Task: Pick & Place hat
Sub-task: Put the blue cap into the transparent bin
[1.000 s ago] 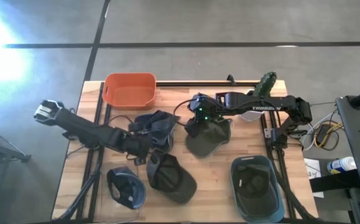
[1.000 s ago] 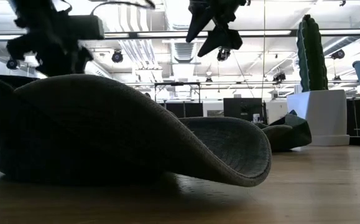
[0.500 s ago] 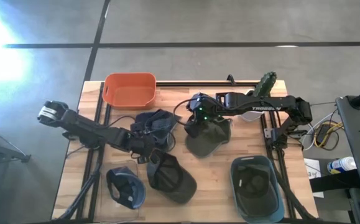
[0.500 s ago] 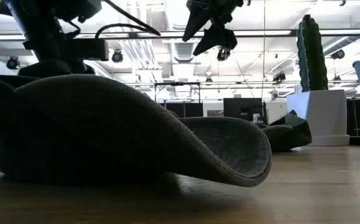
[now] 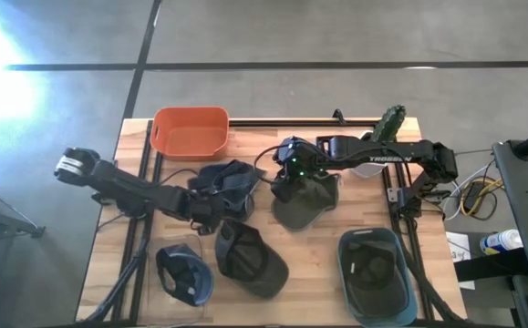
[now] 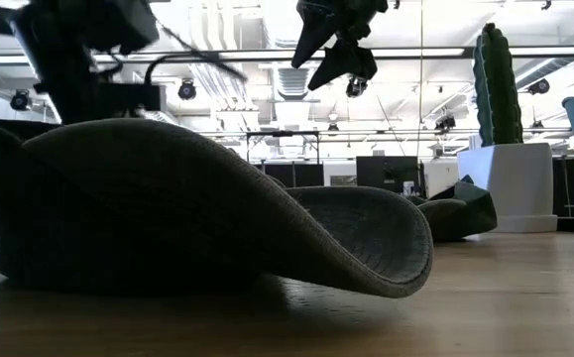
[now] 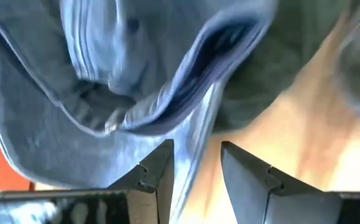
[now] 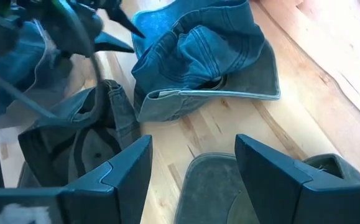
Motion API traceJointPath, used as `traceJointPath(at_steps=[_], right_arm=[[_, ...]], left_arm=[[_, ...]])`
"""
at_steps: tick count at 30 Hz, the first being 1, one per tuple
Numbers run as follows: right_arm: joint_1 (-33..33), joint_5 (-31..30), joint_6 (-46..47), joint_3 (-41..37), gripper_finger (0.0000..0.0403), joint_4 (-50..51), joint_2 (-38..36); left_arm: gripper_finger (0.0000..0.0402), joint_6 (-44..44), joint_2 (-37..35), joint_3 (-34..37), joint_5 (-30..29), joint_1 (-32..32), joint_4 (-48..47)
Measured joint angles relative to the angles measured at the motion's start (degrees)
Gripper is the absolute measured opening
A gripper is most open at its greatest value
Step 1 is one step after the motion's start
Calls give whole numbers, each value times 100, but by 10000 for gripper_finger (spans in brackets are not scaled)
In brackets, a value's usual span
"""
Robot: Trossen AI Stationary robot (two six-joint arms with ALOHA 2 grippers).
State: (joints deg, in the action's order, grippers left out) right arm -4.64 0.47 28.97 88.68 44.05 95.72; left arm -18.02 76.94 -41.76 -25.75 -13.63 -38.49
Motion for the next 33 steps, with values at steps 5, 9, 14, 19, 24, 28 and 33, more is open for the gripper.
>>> traceJointPath(at_steps=[5, 9, 14, 19, 24, 28, 33], right_arm=[[0, 0, 23, 0, 224, -7, 2], [0, 0, 51, 0, 224, -9, 2], [0, -2, 88, 0, 224, -7, 2], [0, -2, 103, 0, 224, -7, 2], [0, -4, 103, 0, 224, -5, 2], [0, -8, 97, 0, 224, -12, 2], [0, -20, 70, 0, 224, -48, 2]], left_arm=[[126, -48, 54, 173, -849, 112, 55], [117, -21, 54, 173, -1125, 231, 177], [62, 83, 62, 226, -717, 355, 416], [11, -363, 41, 215, -589, 363, 442], [9, -1077, -257, -372, -435, 350, 3], [8, -1601, -625, -1359, -656, 315, -831], [7, -3034, -970, -2729, -755, 169, -2001]])
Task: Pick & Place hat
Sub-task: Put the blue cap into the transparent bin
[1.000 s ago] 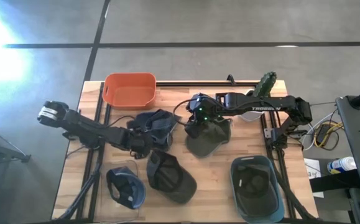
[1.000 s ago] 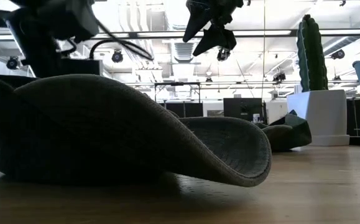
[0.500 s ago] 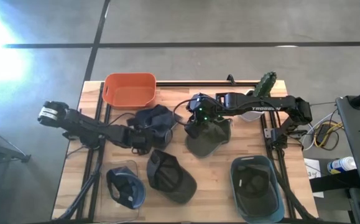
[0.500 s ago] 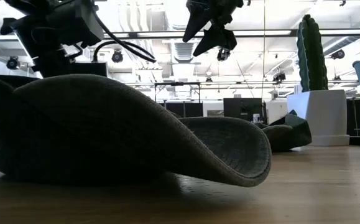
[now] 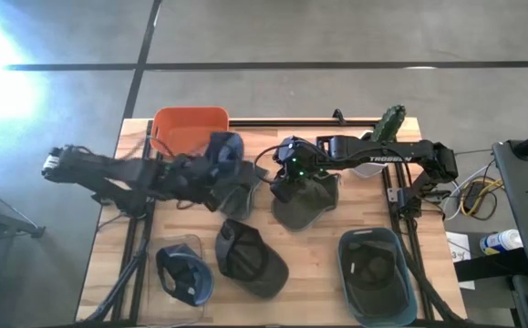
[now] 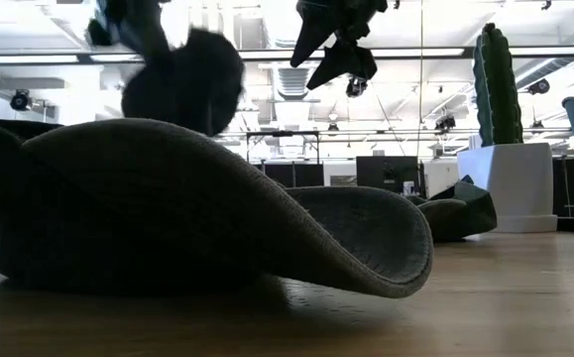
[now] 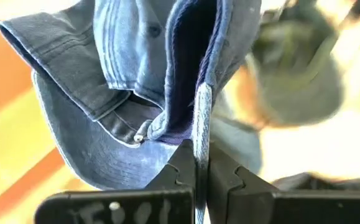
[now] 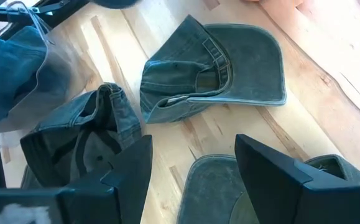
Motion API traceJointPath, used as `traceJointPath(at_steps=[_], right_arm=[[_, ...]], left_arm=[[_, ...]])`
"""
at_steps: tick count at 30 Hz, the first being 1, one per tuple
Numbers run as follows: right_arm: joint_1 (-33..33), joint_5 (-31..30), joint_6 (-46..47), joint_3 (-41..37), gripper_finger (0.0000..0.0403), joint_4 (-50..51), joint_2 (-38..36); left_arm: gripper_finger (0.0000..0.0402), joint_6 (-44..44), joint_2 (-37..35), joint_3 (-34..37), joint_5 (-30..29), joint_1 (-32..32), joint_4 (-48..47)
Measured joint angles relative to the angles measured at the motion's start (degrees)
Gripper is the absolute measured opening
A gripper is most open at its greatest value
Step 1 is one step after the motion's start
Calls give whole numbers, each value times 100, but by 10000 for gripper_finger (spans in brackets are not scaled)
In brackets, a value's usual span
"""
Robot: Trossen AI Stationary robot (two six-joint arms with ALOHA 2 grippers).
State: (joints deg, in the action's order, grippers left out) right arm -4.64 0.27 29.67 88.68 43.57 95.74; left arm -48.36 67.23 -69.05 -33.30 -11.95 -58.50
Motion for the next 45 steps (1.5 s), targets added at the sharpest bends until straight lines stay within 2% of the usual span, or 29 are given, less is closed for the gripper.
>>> traceJointPath(at_steps=[4, 8, 11, 13, 19, 27, 29, 31, 36, 39, 42, 45], right_arm=[[0, 2, -9, 0, 224, -65, 0], [0, 2, -40, 0, 224, -90, 0], [0, 4, -130, 0, 224, -100, 0], [-2, 6, -142, 0, 224, -108, 0], [-2, 15, -208, 0, 224, -138, 0], [-13, 17, -293, 0, 224, -437, 0], [-24, 17, -312, 0, 224, -517, 0], [-41, 15, -338, 0, 224, -604, 0], [-101, 15, -417, 0, 224, -740, 0], [-135, 15, -444, 0, 224, -754, 0], [-157, 15, -457, 0, 224, -750, 0], [-164, 15, -462, 0, 224, -733, 0]], left_arm=[[7, -1511, -112, -1007, 398, -379, -941], [7, -2696, -53, -1866, 795, -1097, -1677], [8, -3632, 36, -2418, 1189, -1670, -1934], [8, -4277, 119, -2690, 1248, -2099, -1970], [8, -5820, 444, -3093, 1271, -3330, -2000], [9, -8361, 1064, -3115, 1517, -4827, -2513], [9, -8511, 1306, -3107, 1732, -4924, -2496], [9, -8510, 1526, -3103, 1697, -4917, -2484], [9, -8370, 2078, -3102, 453, -4834, -3180], [9, -8083, 2318, -3030, -174, -4732, -3113], [9, -7979, 2504, -3031, -587, -4584, -3158], [9, -7489, 2610, -3160, -679, -4437, -3152]])
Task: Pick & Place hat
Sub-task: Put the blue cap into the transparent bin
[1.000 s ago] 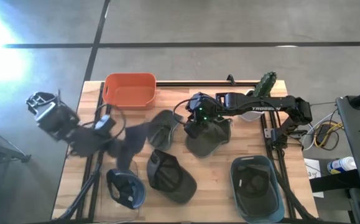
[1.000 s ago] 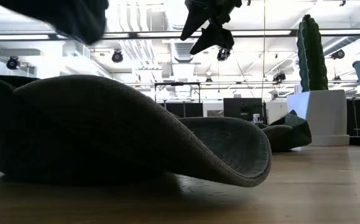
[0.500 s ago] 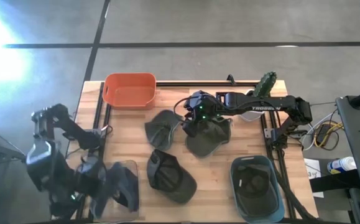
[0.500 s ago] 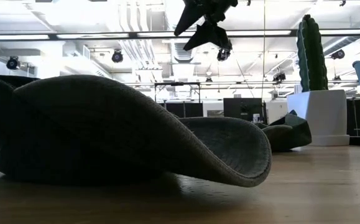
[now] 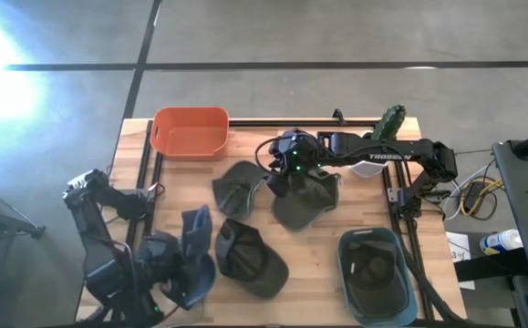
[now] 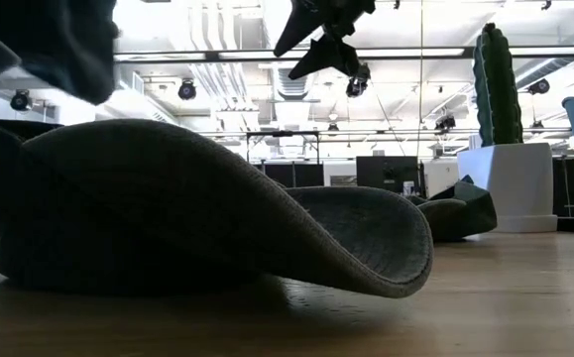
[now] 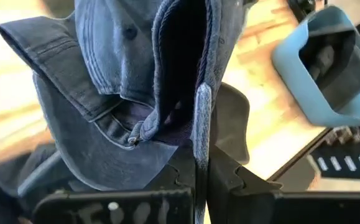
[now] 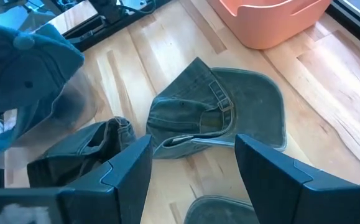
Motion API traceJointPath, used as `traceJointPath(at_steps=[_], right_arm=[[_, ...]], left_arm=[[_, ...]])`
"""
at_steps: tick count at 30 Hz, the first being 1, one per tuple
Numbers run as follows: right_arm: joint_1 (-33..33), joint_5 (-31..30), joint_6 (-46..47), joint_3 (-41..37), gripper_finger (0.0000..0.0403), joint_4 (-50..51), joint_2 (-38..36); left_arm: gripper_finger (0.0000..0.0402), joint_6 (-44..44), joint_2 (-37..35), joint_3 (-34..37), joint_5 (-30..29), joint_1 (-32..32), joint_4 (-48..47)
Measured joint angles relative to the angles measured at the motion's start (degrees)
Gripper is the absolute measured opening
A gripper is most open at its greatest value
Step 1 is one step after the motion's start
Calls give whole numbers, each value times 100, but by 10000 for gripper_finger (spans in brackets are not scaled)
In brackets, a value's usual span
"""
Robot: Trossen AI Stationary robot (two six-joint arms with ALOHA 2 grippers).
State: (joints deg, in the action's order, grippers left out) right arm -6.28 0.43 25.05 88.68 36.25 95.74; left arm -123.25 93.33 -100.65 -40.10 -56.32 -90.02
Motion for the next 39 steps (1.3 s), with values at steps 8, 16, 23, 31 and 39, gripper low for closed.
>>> traceJointPath(at_steps=[8, 16, 23, 31, 39], right_arm=[[0, -2, -65, -14, 224, 104, 0], [0, -2, 1, -100, 224, 127, 0], [-11, -4, 154, -116, 224, 127, 0], [-15, -15, 350, -116, 224, 127, 2], [-15, -13, 480, -116, 224, 127, 2]], left_arm=[[9, 1945, 39, -811, 214, 35, 4], [9, 2669, 25, -940, 1472, -243, -2], [9, 2406, 104, -751, 1426, -697, 1], [10, 1627, 298, 231, 1064, -1135, 139], [10, 1029, 386, 1469, 633, -1206, 1499]])
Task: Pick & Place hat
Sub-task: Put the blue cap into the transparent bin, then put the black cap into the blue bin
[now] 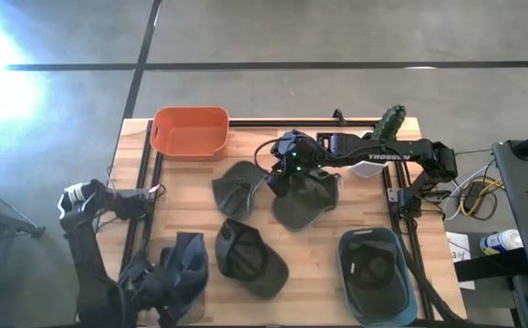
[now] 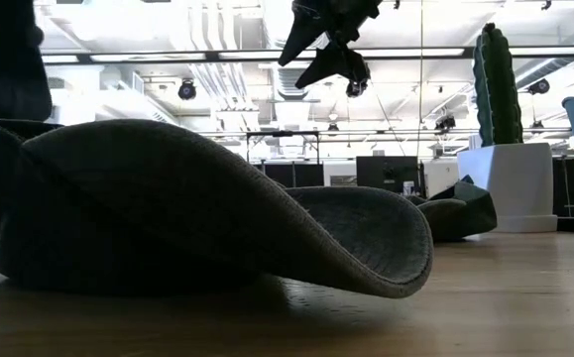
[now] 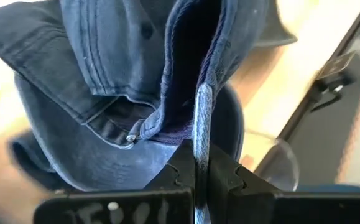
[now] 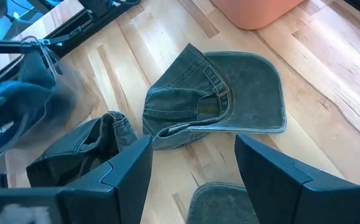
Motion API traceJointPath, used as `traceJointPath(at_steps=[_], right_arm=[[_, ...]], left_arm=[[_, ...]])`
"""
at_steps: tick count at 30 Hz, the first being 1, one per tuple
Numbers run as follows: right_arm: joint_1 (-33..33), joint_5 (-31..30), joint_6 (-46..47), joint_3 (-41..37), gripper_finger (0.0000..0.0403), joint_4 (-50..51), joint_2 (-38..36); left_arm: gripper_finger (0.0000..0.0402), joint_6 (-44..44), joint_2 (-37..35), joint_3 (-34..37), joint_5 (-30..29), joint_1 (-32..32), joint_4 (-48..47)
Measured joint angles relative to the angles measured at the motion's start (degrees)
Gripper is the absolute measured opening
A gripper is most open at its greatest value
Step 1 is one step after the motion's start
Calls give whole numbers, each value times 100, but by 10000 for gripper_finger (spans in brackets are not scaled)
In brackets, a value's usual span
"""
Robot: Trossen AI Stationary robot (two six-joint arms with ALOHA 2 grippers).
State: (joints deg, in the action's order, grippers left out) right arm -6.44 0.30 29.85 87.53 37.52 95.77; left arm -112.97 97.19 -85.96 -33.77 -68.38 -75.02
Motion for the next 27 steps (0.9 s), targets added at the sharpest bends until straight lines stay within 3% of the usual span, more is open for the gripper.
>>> traceJointPath(at_steps=[6, 12, 23, 27], right_arm=[[4, -2, 0, 0, 224, 84, 0], [0, -26, -17, 0, 224, 306, 0], [-22, -34, -191, 0, 224, 299, 0], [-37, 285, -199, 0, 224, 355, 0]], left_arm=[[10, 37, 0, 912, 84, -2, 1563], [17, 175, -9, 1137, 635, -60, 1720], [164, 159, -210, 788, 1020, -61, 1638], [189, 411, -477, 442, 1095, -61, 1573]])
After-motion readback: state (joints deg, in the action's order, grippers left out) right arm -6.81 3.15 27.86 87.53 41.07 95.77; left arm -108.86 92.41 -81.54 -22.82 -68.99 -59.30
